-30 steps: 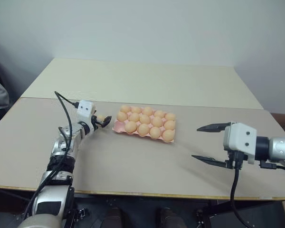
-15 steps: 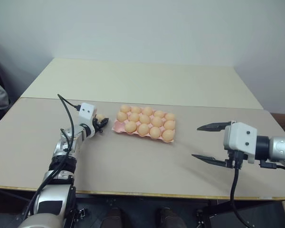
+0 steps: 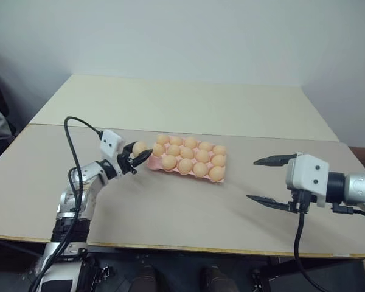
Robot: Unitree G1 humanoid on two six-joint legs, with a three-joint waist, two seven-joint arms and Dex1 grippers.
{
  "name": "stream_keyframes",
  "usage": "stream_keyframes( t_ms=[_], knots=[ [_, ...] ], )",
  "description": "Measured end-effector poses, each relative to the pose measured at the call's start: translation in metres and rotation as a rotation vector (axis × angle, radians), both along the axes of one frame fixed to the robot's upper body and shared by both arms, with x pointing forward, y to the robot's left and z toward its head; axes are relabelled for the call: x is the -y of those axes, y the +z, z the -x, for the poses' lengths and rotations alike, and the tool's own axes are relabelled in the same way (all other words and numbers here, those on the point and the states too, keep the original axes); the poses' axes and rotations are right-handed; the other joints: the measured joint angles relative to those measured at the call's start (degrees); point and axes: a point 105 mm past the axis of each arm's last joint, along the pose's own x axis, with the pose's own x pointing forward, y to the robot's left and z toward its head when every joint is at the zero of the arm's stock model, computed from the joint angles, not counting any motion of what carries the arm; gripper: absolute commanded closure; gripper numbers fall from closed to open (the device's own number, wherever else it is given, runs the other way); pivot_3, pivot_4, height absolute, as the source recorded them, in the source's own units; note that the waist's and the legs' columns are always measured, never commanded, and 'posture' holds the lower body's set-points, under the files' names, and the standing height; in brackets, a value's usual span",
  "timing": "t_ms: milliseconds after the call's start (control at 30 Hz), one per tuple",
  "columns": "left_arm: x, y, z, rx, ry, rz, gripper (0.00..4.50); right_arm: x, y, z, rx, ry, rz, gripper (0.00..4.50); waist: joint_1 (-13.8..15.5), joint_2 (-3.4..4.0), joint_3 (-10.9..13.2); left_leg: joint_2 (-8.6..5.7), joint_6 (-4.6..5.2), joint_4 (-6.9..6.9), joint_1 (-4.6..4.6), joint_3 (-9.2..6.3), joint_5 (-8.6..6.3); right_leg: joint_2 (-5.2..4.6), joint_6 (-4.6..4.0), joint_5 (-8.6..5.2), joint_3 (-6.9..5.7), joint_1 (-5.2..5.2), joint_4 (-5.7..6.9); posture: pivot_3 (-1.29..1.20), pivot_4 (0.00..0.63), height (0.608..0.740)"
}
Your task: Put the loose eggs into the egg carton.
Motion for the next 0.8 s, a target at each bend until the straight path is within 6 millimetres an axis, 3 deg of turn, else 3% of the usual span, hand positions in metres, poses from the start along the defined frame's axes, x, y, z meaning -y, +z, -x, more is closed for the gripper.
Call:
stream_keyframes(
  t_ms=[300,567,800],
  knots=[
    [0.014,-0.009,-0.009,-0.046,-0.054,0.015,2.43,-0.002,-0.001,0.002,0.008,-0.006,0.000,0.00,-0.09,0.00,0.00,0.00,0.00,0.00,-0.02,-0.01,0.00,0.02,0.00,0.00,-0.01,-0.01,0.00,0.00,0.150,0.740],
    [0.022,-0.014,-0.010,-0.070,-0.090,0.021,0.02,-0.002,-0.004,0.005,0.007,-0.015,0.000,0.00,-0.09,0.00,0.00,0.00,0.00,0.00,-0.02,-0.01,0.00,0.02,0.01,0.00,0.00,-0.01,0.01,0.00,0.150,0.740],
    [0.023,-0.011,-0.009,-0.022,-0.092,-0.015,0.02,-0.001,-0.003,0.004,0.011,-0.019,-0.001,0.00,-0.08,0.00,0.00,0.00,0.00,0.00,-0.03,-0.02,0.00,0.01,0.00,0.00,0.00,-0.01,-0.01,0.00,0.150,0.740]
  ],
)
